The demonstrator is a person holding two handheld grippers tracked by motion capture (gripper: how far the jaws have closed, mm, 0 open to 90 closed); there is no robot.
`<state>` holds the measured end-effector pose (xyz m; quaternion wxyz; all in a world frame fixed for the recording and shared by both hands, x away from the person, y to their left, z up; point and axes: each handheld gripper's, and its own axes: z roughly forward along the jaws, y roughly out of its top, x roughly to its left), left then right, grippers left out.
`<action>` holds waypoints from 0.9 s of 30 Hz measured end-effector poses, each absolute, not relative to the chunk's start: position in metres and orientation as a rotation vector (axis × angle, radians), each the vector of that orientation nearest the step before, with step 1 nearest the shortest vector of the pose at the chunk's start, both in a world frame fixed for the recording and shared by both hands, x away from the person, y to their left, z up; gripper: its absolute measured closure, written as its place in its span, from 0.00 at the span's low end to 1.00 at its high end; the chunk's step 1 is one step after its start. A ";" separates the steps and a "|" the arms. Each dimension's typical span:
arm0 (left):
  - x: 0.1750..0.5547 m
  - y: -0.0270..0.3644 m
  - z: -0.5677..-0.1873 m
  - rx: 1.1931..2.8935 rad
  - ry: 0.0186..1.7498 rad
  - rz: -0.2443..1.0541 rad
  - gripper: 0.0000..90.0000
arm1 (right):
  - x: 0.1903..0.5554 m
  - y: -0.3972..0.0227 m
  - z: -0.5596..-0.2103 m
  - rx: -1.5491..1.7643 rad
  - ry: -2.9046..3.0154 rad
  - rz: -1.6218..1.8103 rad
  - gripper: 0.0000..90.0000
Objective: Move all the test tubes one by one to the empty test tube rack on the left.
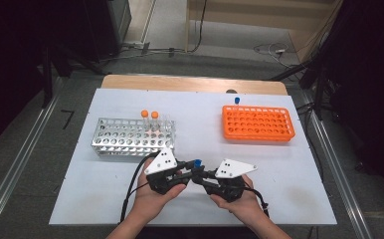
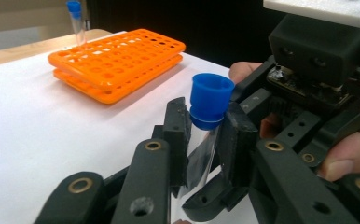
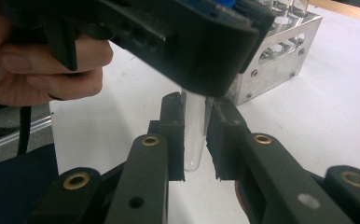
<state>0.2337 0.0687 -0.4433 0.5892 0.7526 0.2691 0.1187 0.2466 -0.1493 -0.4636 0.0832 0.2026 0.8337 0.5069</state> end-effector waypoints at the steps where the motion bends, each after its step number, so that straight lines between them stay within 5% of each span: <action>1: 0.234 0.070 -0.443 1.746 0.631 0.275 0.85 | 0.246 -0.150 -0.463 0.606 2.483 1.513 0.83; 8: 0.234 0.077 -0.438 1.722 0.642 0.291 0.86 | 0.248 -0.157 -0.461 0.588 2.447 1.561 0.76; 20: 0.240 0.110 -0.430 1.692 0.720 0.365 0.86 | 0.259 -0.191 -0.456 0.698 2.360 1.484 0.21; 27: 0.247 0.134 -0.421 1.683 0.766 0.427 0.86 | 0.266 -0.223 -0.456 0.813 2.310 1.460 0.09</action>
